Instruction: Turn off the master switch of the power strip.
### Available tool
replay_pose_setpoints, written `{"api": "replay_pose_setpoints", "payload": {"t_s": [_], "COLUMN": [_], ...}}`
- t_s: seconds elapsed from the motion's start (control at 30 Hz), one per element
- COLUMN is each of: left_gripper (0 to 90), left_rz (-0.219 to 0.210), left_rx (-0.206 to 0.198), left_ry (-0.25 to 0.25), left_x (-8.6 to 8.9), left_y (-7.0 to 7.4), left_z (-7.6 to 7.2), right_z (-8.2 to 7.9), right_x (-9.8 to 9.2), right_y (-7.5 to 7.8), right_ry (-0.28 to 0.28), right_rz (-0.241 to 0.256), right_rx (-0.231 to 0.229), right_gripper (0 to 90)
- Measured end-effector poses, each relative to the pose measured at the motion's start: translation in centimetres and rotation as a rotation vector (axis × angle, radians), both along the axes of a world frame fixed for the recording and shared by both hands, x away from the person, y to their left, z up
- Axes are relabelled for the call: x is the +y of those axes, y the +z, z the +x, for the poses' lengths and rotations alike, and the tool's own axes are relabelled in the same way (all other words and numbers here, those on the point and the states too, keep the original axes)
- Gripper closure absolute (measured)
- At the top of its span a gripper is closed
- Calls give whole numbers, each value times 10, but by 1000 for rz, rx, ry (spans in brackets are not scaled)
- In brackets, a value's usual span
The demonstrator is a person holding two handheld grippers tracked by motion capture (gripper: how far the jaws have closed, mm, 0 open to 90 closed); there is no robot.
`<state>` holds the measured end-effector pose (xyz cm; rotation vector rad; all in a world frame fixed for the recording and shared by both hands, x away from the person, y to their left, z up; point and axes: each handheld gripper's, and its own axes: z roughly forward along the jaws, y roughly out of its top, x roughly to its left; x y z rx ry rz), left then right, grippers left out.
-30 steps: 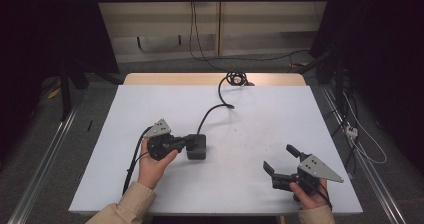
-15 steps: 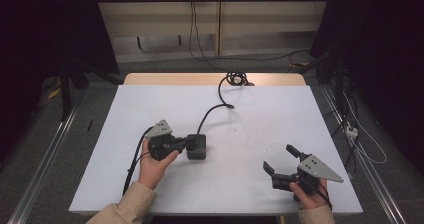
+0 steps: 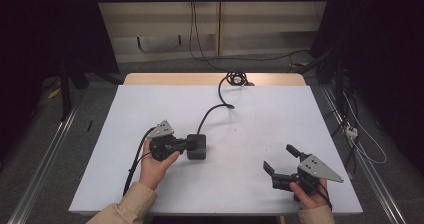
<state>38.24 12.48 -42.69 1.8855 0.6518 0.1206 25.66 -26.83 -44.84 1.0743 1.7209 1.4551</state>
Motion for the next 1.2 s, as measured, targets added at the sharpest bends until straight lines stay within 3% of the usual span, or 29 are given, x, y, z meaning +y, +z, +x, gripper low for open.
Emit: {"api": "replay_pose_setpoints", "payload": {"t_s": [1.2], "left_gripper": [900], "left_rz": [34], "left_rx": [-2], "left_ry": [0], "left_x": [-3], "left_y": [-3], "left_z": [0], "right_z": [0], "right_x": [0], "right_y": [0], "right_ry": [1], "right_rz": [0], "right_rx": [0], "right_gripper": [28]}}
